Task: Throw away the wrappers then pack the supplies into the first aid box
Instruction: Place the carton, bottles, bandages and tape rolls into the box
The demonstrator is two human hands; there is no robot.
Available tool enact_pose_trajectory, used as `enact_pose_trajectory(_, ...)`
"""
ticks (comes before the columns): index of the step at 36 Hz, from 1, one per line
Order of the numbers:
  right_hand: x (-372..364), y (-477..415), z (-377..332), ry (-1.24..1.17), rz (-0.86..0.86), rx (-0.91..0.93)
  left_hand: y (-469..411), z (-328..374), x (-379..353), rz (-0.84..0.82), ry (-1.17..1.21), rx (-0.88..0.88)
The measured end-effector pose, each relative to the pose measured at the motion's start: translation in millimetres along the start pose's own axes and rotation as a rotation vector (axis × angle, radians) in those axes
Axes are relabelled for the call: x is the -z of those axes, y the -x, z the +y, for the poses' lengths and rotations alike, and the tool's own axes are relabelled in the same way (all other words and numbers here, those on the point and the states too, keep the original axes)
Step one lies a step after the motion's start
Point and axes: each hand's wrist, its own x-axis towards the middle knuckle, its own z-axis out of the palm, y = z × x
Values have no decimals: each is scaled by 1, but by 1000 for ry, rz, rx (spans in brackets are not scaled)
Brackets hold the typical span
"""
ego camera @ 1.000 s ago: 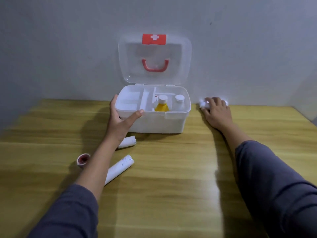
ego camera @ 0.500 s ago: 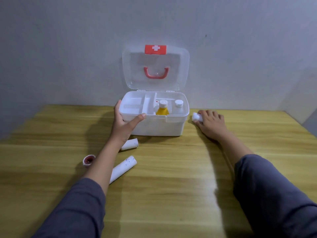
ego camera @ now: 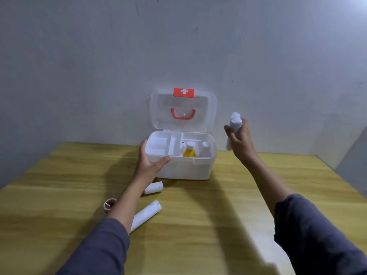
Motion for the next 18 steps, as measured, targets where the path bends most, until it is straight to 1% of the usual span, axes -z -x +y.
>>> enact_pose_trajectory(3,-10,-15,-18,-169,-1,-9,0,0,-1,4,4,-16)
enact_pose_trajectory(5,-19,-20,-24,-203,-32,-6,0,0,-1,4,9,-26)
enact_pose_trajectory(8,-34,-22,-20,-182,-89,-22,-1,0,0,-3,9,-25)
enact_pose_trajectory(13,-47,-18,0,-162,-219,-128,-3,-2,2,-22,13,-9)
enact_pose_trajectory(18,-50,-19,4,-91,-238,-165,-4,-3,3,-32,-3,7)
